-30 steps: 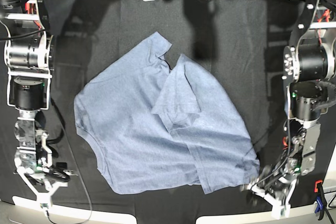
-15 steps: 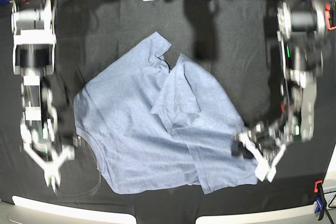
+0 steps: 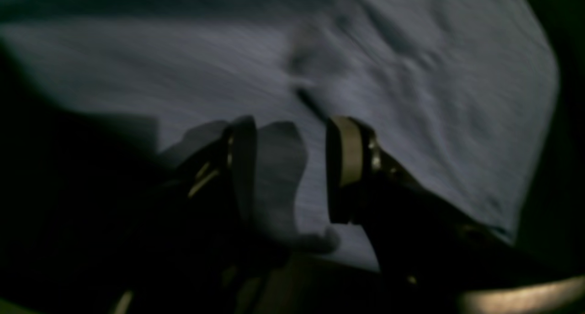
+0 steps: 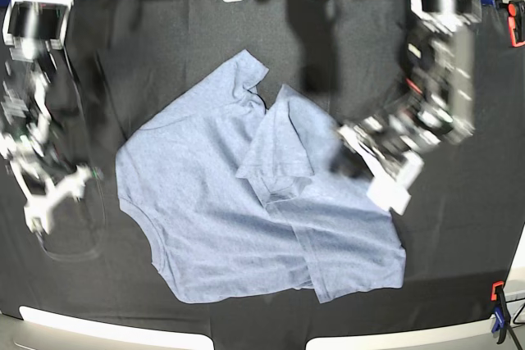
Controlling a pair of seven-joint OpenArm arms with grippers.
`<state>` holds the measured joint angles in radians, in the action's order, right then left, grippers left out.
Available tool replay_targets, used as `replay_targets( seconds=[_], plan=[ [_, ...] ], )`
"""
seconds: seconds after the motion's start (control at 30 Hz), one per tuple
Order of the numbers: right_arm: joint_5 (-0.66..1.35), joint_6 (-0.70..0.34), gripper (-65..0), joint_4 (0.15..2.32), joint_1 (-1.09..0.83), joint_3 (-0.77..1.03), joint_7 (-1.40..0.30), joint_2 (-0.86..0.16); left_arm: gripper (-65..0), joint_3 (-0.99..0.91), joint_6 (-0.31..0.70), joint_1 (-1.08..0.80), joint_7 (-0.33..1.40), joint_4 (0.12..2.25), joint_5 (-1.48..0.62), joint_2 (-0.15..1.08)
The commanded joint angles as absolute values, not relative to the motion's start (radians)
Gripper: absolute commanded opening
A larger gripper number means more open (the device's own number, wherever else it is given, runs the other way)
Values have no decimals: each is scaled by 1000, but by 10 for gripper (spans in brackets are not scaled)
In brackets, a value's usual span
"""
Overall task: Layout the t-shirt on the table in an organized manner, then fold the t-shirt properly
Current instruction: 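Release the shirt and raise both grippers, then grasp the folded-over shirt panel with the left gripper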
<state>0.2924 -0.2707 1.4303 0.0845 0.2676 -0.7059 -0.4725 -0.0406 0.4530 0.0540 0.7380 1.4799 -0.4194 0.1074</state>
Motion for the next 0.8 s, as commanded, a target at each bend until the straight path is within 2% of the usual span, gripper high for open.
replay_targets(
  seconds=[0.0, 0.07, 0.17, 0.33, 0.43, 0.6, 0.77],
  plan=[
    [313, -286, -334, 1462, 86, 294, -682, -492, -420, -44, 456, 75, 709, 1500, -412, 88],
    [344, -308, -334, 1482, 46, 332, -683, -492, -420, -44, 419, 76, 680, 1499, -338, 48],
    [392, -335, -334, 1504, -6, 375, -691, -492, -420, -44, 284, 84, 645, 1498, -241, -3],
    [402, -350, -334, 1514, -47, 395, -690, -490, -420, -23, 277, 89, 640, 1499, -223, -47],
    [405, -353, -334, 1514, -48, 395, -690, -490, -420, 39, 275, 91, 583, 1499, -129, -53],
    [405, -353, -334, 1514, -48, 395, -690, -490, -420, 167, 94, 103, 575, 1498, -21, -52],
    [404, -353, -334, 1514, -48, 395, -689, -490, -420, 241, 74, 103, 581, 1498, -27, -55]
  ],
)
